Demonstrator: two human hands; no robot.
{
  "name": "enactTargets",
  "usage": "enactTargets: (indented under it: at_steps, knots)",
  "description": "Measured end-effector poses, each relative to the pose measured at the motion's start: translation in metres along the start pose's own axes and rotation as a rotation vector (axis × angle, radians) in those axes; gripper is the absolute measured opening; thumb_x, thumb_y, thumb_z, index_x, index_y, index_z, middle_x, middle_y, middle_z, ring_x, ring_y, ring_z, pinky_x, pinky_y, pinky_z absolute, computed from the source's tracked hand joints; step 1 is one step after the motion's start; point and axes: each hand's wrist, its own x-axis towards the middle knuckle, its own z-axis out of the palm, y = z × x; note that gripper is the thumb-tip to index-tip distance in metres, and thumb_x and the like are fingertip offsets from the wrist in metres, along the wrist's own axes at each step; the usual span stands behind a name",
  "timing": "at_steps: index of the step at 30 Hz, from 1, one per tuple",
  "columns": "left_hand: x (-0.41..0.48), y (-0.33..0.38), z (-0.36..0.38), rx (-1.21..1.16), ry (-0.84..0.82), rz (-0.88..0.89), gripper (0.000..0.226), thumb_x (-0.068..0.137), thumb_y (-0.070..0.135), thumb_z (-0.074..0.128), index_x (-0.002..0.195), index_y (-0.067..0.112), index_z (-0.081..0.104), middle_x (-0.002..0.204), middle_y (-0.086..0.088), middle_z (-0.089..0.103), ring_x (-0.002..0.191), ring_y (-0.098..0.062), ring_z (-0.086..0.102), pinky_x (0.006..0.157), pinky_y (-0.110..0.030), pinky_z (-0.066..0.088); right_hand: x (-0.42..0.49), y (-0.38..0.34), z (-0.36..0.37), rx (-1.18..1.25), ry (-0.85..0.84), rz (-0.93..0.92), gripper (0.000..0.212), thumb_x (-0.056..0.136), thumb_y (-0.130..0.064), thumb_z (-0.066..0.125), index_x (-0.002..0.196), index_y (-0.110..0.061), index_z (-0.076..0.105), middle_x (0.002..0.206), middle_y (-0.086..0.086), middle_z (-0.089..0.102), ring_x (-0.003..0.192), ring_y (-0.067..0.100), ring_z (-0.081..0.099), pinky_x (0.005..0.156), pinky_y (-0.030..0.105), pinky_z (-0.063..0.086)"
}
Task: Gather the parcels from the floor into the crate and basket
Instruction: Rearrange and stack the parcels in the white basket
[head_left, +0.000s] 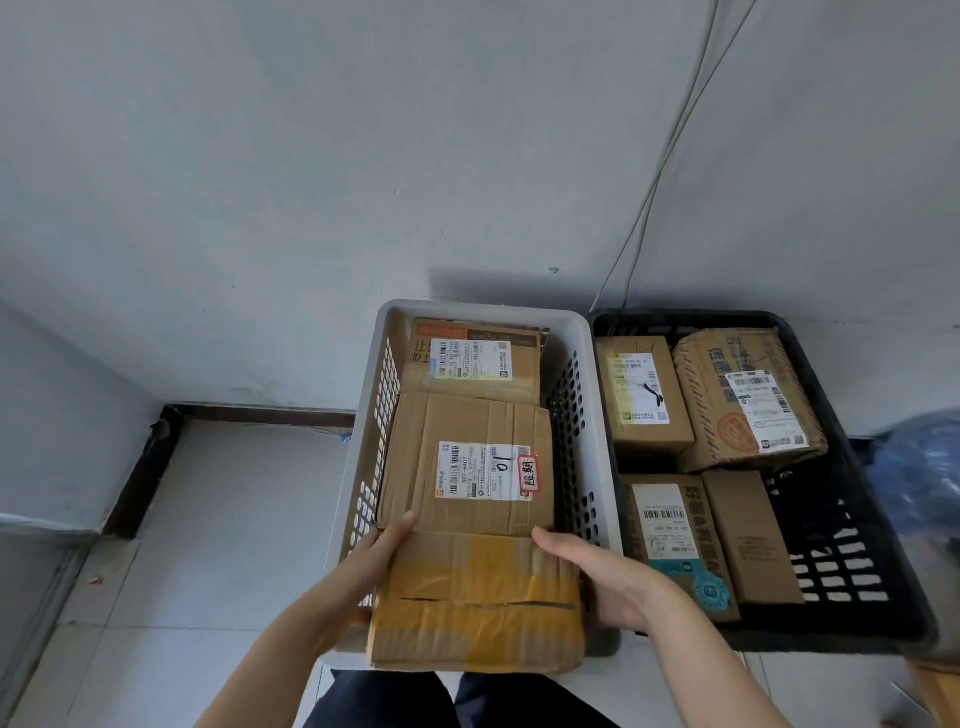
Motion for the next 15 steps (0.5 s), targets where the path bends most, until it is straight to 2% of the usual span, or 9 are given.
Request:
enactTargets:
  at_steps: [2,4,6,9,11,13,15]
  knots:
    - [0.005,-0.007,0.006,0.086,0.163,0.111,0.081,0.072,0.080,0.049,0.133,0.026,0.045,0.127,-0.003,0.059,0.111,-0.024,0.061,0.092,-0.041,0.051,0.010,0.004,0.006,-0.037,0.031,-0.056,0.114,0.058,-0.067,0.082,0.150,-0.028,0.028,0.145,0.003,0.045,0.134,0.027,0.041,0.115,0.055,0.027]
    - [0.013,-0.015,0.011,0.162,0.391,0.230,0.074,0.081,0.070,0.048,0.130,0.014,0.051,0.124,-0.009,0.062,0.108,-0.027,0.060,0.096,-0.042,0.049,0.017,0.006,0.015,-0.043,0.057,-0.118,0.126,0.059,-0.059,0.085,0.156,-0.027,0.012,0.156,0.006,0.032,0.142,0.030,0.032,0.119,0.055,0.021]
    - [0.017,-0.024,0.021,0.208,0.501,0.244,0.067,0.091,0.060,0.043,0.134,0.009,0.049,0.127,-0.014,0.060,0.113,-0.031,0.058,0.099,-0.042,0.045,0.024,0.012,0.024,-0.050,0.092,-0.169,0.119,0.067,-0.046,0.085,0.156,-0.024,0.010,0.156,0.006,0.033,0.139,0.028,0.036,0.116,0.049,0.028]
    - [0.022,-0.027,0.039,0.286,0.532,0.277,0.052,0.100,0.046,0.035,0.132,0.006,0.042,0.131,-0.017,0.056,0.117,-0.036,0.055,0.095,-0.042,0.043,0.032,0.026,0.028,-0.016,0.201,-0.218,0.091,0.077,-0.039,0.081,0.150,-0.020,0.031,0.131,0.000,0.054,0.112,0.015,0.055,0.100,0.036,0.046]
    - [0.026,-0.024,0.044,0.333,0.559,0.309,0.047,0.101,0.044,0.033,0.126,0.005,0.041,0.128,-0.019,0.056,0.111,-0.038,0.058,0.089,-0.043,0.046,0.034,0.029,0.032,-0.057,0.251,-0.246,0.072,0.084,-0.041,0.074,0.145,-0.022,0.039,0.124,-0.004,0.057,0.107,0.011,0.056,0.092,0.031,0.047]
    - [0.030,-0.023,0.044,0.380,0.592,0.343,0.046,0.101,0.044,0.030,0.125,0.006,0.040,0.126,-0.019,0.057,0.109,-0.038,0.059,0.087,-0.045,0.048,0.036,0.029,0.036,-0.143,0.281,-0.296,0.061,0.092,-0.041,0.065,0.144,-0.024,0.037,0.131,-0.004,0.055,0.114,0.013,0.053,0.100,0.033,0.045]
    - [0.032,-0.025,0.041,0.431,0.598,0.373,0.049,0.101,0.044,0.028,0.131,0.007,0.038,0.126,-0.018,0.058,0.108,-0.037,0.061,0.087,-0.045,0.049,0.037,0.029,0.041,-0.188,0.290,-0.347,0.059,0.096,-0.040,0.058,0.146,-0.024,0.031,0.138,-0.004,0.051,0.119,0.012,0.049,0.107,0.034,0.040]
